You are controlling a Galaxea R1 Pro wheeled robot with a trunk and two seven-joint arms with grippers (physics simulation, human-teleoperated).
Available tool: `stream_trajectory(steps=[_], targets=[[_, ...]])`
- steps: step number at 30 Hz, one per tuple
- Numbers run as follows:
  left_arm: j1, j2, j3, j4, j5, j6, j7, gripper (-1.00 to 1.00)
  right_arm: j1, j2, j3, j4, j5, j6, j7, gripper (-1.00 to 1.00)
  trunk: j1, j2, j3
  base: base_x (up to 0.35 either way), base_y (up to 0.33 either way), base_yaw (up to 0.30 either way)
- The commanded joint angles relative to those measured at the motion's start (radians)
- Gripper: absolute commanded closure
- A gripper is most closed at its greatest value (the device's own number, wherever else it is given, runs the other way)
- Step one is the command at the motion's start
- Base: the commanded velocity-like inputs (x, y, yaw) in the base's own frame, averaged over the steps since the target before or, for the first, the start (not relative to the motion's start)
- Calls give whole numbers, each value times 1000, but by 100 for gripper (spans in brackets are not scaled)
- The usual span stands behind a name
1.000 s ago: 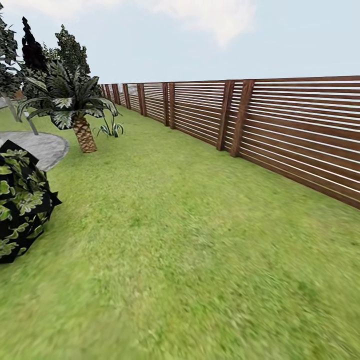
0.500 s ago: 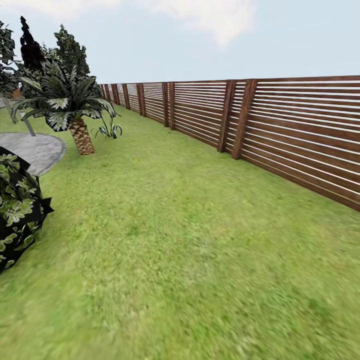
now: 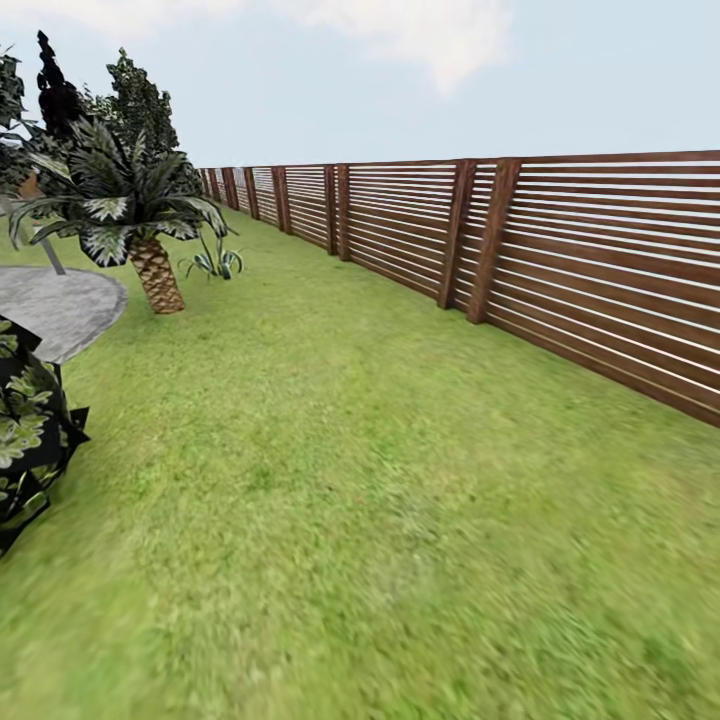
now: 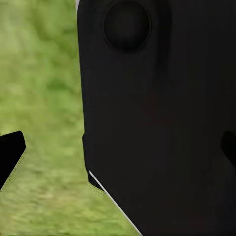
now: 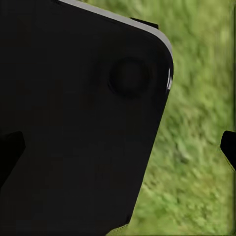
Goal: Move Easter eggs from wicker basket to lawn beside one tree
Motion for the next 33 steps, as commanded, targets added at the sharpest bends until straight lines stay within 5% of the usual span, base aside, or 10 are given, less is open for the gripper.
stream_trajectory(steps=[1, 33], targets=[[0, 0, 0, -1, 0, -1, 0, -100, -1, 0, 4, 1, 3, -3, 0, -100, 1, 0, -1, 325, 0, 0], [0, 0, 0, -1, 0, 0, 0, -100, -1, 1, 4, 1, 3, -3, 0, -100, 1, 0, -1, 325, 0, 0]])
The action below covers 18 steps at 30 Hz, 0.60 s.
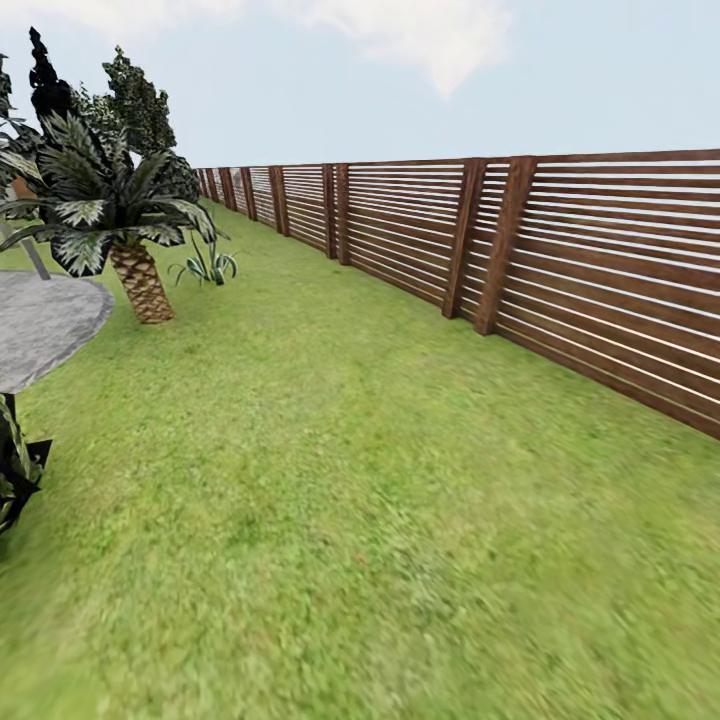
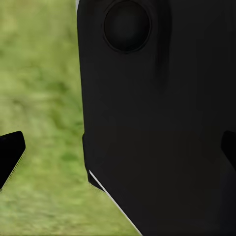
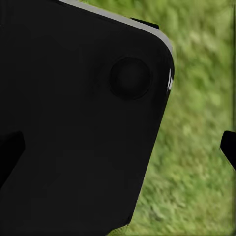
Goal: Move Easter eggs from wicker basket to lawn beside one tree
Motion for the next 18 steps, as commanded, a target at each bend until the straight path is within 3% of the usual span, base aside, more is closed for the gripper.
stream_trajectory(steps=[1, 18], targets=[[0, 0, 0, -1, 0, 0, 0, -100, 0, 0, 4, 1, 3, -3, 0, -100, 1, 0, -1, 325, 0, 0], [0, 0, 0, -1, 0, -1, 0, -100, 0, 0, 3, 1, -1, -3, 0, -100, 1, 0, -1, 325, 0, 0]])
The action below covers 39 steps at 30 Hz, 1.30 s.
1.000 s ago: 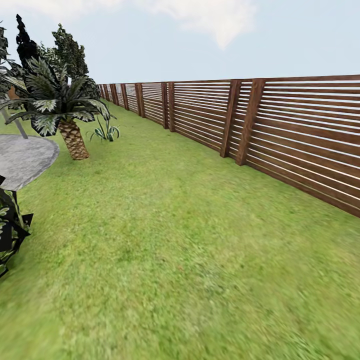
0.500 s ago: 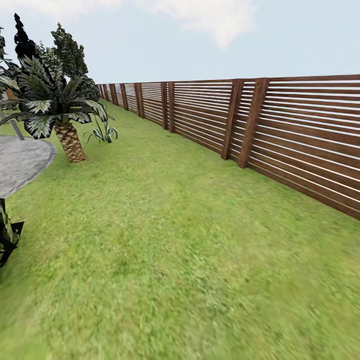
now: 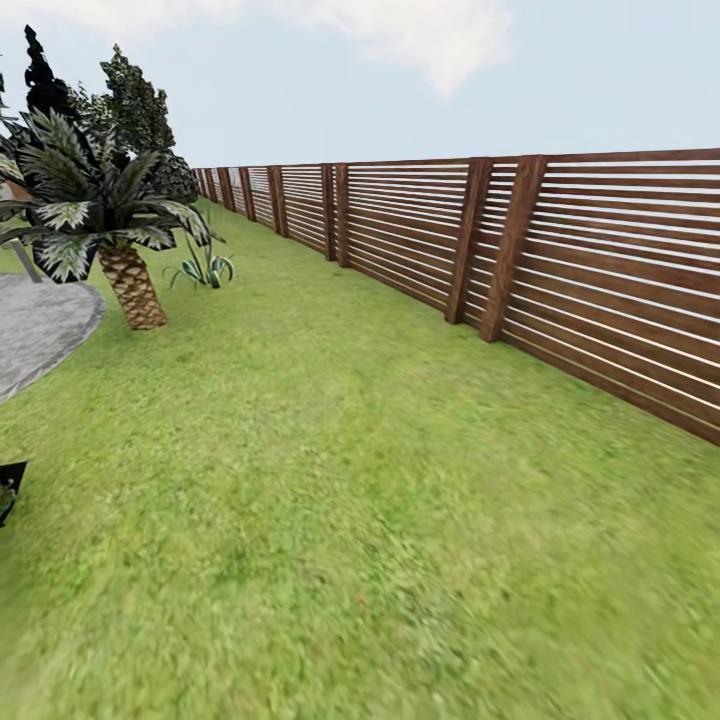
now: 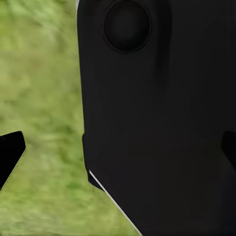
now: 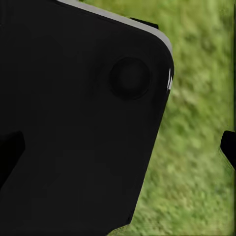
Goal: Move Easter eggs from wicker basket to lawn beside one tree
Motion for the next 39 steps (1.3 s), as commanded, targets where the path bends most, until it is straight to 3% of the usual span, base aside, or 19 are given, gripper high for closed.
stream_trajectory(steps=[1, 39], targets=[[0, 0, 0, -1, 0, 0, 0, -100, -1, -1, 4, 1, 2, -3, 0, -100, 1, 0, -1, 325, 0, 0], [0, 0, -1, -1, -2, -1, 0, -100, -1, -10, 5, -1, 7, -3, -6, -100, 1, 0, -1, 325, 0, 0]])
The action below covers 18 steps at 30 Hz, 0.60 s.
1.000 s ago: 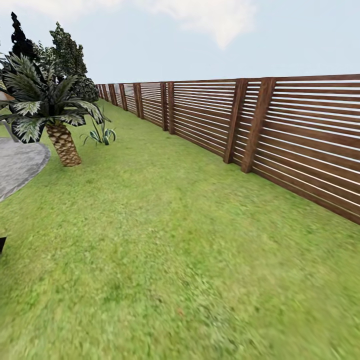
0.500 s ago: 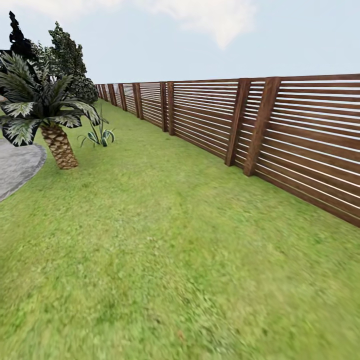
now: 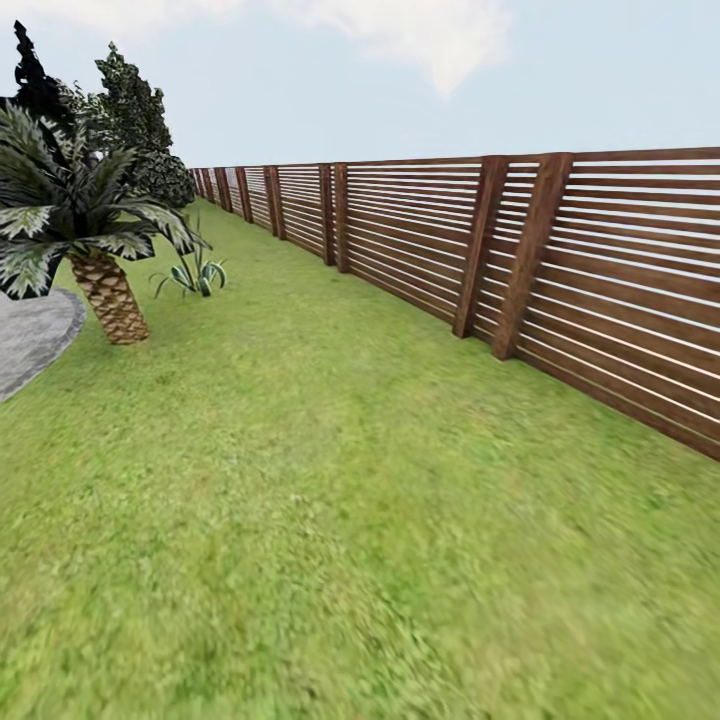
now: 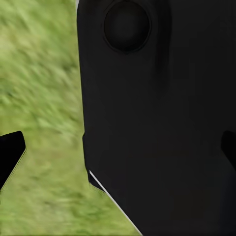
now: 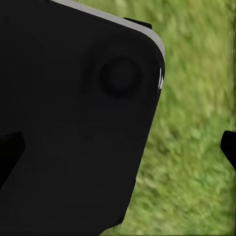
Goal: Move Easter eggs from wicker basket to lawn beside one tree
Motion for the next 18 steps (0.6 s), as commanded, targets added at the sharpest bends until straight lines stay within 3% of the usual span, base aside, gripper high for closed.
stream_trajectory(steps=[1, 18], targets=[[0, 0, 0, -1, 0, 0, 0, -100, 0, 0, 4, 0, 4, -3, -1, -100, 1, 0, -1, 325, 0, 0], [0, 0, 0, -1, 2, -1, 0, -100, 0, 8, 3, 2, -2, -3, -1, -100, 1, 0, -1, 325, 0, 0]])
